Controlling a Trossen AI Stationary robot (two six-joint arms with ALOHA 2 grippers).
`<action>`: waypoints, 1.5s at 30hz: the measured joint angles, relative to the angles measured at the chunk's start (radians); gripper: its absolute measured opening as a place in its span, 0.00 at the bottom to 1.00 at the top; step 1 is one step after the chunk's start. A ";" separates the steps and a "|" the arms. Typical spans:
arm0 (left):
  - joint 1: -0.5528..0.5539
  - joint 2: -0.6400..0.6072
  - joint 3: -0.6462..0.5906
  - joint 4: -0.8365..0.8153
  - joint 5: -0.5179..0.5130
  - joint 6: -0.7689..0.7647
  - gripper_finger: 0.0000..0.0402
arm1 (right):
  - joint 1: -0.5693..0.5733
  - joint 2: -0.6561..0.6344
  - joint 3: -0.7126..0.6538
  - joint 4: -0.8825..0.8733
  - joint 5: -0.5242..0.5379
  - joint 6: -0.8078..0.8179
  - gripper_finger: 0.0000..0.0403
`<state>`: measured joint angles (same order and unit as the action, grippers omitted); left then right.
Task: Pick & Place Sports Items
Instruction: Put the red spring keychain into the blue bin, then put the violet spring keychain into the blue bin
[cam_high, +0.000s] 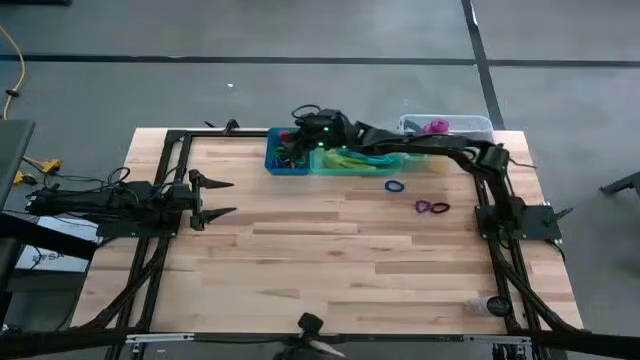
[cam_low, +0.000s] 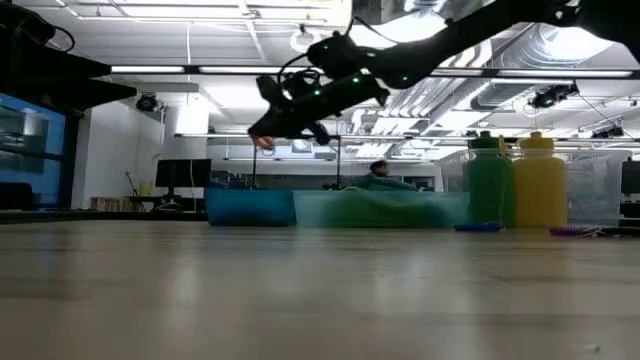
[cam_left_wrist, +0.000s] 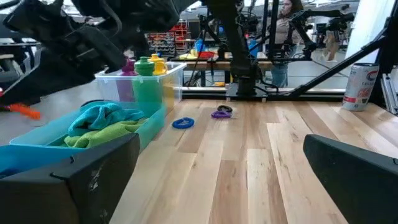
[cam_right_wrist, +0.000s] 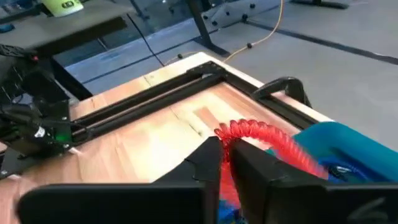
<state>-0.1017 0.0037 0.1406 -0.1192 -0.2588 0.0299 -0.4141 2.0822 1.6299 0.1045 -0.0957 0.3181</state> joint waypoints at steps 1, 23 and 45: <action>0.000 0.000 0.000 0.000 0.000 0.000 0.92 | 0.000 0.000 0.000 -0.003 0.000 0.000 0.06; 0.000 0.000 0.000 0.000 0.000 0.000 0.92 | 0.007 -0.081 0.001 -0.161 -0.040 -0.031 0.51; 0.000 0.000 0.000 0.000 0.000 0.000 0.92 | 0.125 -0.311 -0.013 -0.642 0.116 -0.034 0.51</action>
<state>-0.1016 0.0040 0.1410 -0.1188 -0.2588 0.0299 -0.2891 1.7711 1.6164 -0.5379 0.0201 0.2840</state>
